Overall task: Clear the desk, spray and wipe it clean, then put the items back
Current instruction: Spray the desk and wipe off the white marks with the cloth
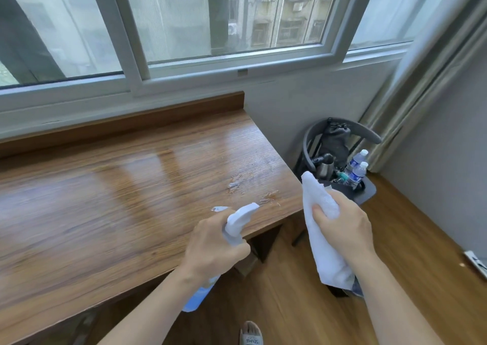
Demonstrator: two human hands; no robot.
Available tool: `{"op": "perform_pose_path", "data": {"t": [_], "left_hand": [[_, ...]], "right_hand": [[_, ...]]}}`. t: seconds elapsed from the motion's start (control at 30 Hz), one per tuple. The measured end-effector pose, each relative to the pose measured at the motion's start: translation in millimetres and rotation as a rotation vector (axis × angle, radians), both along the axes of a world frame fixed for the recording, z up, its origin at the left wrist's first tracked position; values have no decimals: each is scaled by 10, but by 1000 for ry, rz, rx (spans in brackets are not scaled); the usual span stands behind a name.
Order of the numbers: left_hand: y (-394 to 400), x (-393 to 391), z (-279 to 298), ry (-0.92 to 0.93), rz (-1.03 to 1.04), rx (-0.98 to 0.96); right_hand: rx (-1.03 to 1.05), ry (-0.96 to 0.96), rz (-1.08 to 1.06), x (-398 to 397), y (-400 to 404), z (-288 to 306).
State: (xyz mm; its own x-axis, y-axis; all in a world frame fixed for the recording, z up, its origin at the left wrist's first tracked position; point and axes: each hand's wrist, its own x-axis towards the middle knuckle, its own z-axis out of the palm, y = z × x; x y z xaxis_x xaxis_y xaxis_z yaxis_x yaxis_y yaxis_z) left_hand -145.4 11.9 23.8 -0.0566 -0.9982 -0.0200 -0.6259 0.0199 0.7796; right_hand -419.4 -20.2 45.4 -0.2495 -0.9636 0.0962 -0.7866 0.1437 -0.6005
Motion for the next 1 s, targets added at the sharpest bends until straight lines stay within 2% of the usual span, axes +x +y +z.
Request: {"op": "perform_pose_path", "data": {"t": [0.13, 0.43, 1.0], "left_hand": [[137, 126, 12, 47, 17, 2], [525, 657, 24, 34, 254, 102], [645, 714, -8, 57, 418, 52]], "right_hand": [[12, 13, 11, 21, 19, -50], [82, 28, 111, 358, -67, -197], [63, 37, 203, 572, -131, -226]]}}
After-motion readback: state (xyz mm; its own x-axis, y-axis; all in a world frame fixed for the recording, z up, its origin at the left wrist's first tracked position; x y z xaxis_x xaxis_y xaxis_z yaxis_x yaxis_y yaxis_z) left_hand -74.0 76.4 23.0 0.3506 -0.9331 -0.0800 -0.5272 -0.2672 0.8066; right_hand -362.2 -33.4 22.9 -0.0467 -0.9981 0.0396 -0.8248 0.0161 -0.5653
